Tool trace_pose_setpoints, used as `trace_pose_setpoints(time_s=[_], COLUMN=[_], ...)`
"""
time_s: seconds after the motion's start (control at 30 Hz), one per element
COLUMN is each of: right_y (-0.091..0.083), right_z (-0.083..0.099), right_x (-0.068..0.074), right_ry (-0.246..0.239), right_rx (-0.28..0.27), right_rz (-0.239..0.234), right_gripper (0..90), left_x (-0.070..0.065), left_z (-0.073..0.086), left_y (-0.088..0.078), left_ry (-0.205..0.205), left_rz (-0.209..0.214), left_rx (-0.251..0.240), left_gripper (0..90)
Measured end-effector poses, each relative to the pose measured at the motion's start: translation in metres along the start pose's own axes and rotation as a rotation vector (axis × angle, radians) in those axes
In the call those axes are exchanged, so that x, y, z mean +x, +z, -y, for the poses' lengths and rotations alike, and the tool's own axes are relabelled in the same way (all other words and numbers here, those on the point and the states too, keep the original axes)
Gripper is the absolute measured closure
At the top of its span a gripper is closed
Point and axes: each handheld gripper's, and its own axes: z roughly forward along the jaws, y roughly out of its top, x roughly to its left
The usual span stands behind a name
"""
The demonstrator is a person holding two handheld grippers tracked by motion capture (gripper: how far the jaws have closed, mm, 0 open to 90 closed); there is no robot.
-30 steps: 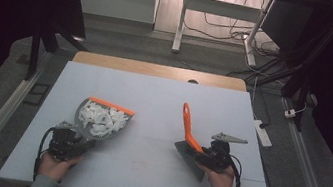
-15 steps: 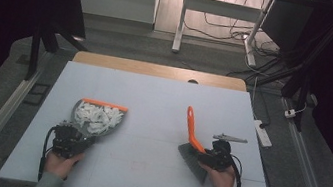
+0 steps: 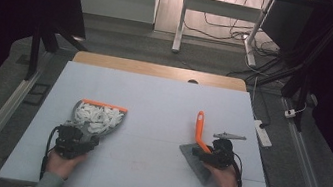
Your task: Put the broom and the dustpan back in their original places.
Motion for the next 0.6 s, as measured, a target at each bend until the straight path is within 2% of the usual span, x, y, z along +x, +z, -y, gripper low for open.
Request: trace_pose_setpoints(time_s=[0.03,0.13,0.27,0.4,0.47,0.6], right_y=[0.001,0.000,-0.001,-0.008,-0.015,-0.027], right_z=[0.000,-0.001,-0.001,-0.001,-0.002,0.000], right_x=[-0.001,-0.001,0.002,0.002,0.004,0.012], right_ry=[-0.010,0.022,-0.012,-0.030,-0.047,-0.139], right_rx=[0.005,0.014,0.017,-0.019,-0.039,-0.093], right_rz=[0.018,0.027,0.101,0.122,0.109,0.035], right_gripper=[42.6,41.2,35.8,36.6,38.7,42.7], left_x=[0.001,0.003,0.006,0.009,0.008,0.006], left_z=[0.000,0.001,0.004,0.004,0.003,0.001], left_y=[-0.001,-0.005,-0.017,-0.030,-0.034,-0.037], left_ry=[0.004,0.019,0.046,0.098,0.135,0.208], left_rz=[0.005,0.014,-0.005,0.016,0.039,0.105], left_rx=[-0.004,-0.001,-0.033,-0.065,-0.077,-0.080], left_gripper=[36.2,29.7,24.3,24.5,25.5,27.7])
